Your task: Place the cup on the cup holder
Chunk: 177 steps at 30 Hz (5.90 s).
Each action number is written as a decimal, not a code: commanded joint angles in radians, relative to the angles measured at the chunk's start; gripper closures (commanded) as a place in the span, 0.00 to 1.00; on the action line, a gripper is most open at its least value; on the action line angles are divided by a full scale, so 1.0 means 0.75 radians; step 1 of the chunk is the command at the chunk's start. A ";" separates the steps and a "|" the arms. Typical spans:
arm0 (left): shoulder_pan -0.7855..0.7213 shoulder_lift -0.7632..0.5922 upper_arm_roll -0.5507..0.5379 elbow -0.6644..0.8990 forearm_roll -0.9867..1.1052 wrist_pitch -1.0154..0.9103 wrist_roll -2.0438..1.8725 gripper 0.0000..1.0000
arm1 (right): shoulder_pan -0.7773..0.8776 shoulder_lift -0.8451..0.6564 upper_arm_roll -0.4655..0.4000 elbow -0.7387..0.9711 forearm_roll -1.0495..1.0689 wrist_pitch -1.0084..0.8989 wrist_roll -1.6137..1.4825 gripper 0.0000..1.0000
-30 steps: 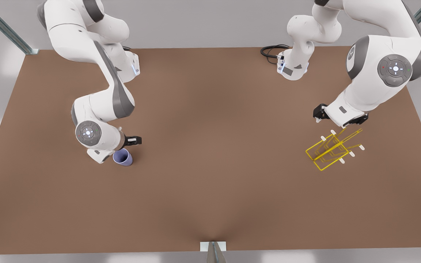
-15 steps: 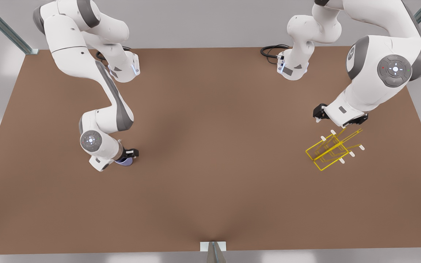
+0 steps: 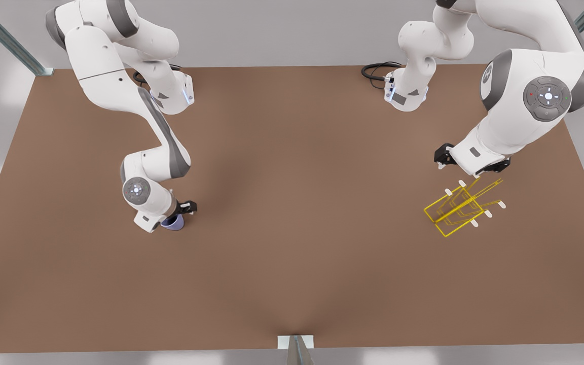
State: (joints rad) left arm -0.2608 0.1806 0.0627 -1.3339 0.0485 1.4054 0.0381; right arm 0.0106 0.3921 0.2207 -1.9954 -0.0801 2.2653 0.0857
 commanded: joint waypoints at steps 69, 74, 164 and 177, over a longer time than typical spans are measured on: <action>-0.002 0.015 0.000 -0.001 -0.001 -0.023 0.002 0.00 | 0.503 1.083 -0.010 1.454 1.896 -0.875 -0.746 0.79; -0.002 0.015 0.000 -0.003 -0.001 -0.023 0.002 0.00 | 0.552 1.126 -0.012 1.484 1.913 -0.769 -0.785 0.79; -0.188 0.835 -0.575 -0.269 0.289 1.337 0.279 0.00 | -0.069 -0.218 -0.106 0.844 -0.045 -1.063 0.141 0.00; -0.194 0.884 -0.572 -0.283 0.297 1.376 0.278 0.00 | -0.069 -0.218 -0.106 0.844 -0.045 -1.063 0.139 0.00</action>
State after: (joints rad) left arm -0.4065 0.8433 -0.3672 -1.5464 0.2696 2.4230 0.2488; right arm -0.0414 0.2297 0.1409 -1.3626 -0.1150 1.4683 0.1713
